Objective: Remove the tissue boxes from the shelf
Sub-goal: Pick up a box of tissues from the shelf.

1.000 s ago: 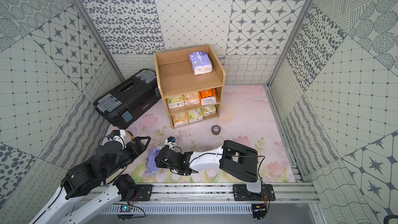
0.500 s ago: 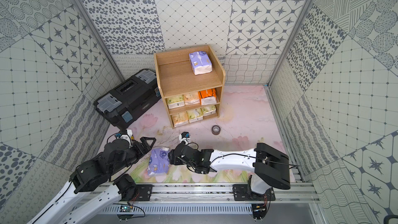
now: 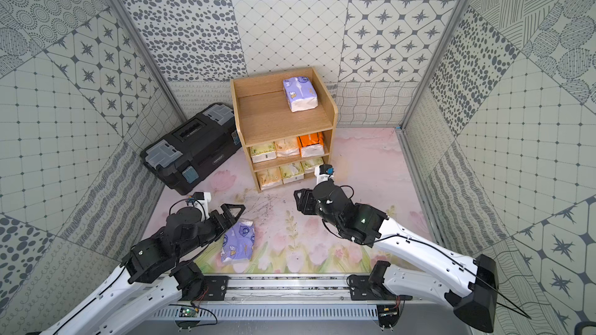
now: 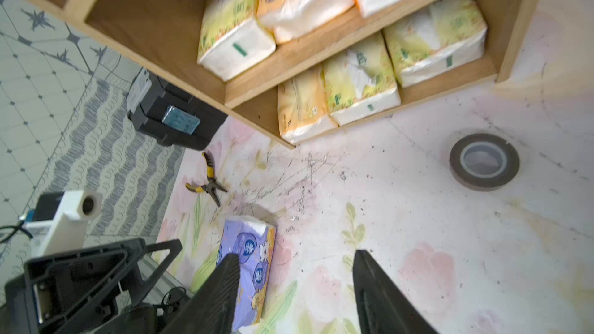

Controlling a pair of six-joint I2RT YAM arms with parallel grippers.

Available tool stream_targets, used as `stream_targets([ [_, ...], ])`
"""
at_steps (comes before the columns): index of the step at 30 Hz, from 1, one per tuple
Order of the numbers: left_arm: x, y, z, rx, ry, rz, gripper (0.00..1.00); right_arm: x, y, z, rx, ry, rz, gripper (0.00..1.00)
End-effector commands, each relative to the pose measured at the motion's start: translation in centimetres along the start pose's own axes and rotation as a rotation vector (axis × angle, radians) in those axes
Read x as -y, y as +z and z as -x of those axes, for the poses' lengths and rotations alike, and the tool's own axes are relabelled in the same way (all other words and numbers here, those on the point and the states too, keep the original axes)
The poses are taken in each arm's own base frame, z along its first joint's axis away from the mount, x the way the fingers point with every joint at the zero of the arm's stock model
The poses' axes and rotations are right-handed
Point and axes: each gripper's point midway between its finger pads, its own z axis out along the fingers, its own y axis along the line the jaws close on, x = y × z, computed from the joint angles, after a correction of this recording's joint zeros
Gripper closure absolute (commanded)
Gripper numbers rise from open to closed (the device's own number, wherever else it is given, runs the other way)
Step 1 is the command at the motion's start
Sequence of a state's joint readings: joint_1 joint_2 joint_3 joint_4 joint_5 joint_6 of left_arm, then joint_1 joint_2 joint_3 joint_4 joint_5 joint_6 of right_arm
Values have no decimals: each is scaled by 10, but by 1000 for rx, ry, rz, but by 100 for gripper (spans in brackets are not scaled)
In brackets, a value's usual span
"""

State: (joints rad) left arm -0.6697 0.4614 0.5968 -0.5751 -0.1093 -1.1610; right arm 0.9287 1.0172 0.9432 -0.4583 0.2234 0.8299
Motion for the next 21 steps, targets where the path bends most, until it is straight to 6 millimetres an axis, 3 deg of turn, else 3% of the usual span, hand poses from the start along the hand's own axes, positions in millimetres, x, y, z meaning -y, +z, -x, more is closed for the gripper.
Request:
stream_targets([
  [1, 25, -3, 10, 43, -22, -115, 5, -20, -10, 39, 39, -40, 64, 40],
  [10, 19, -12, 27, 139, -25, -85, 5, -65, -12, 141, 238, -1, 106, 40],
  [17, 30, -26, 43, 214, 24, -106, 5, -88, 3, 204, 383, -57, 66, 40],
  [21, 31, -22, 44, 226, 43, -113, 5, -99, 9, 232, 459, -206, 16, 39],
])
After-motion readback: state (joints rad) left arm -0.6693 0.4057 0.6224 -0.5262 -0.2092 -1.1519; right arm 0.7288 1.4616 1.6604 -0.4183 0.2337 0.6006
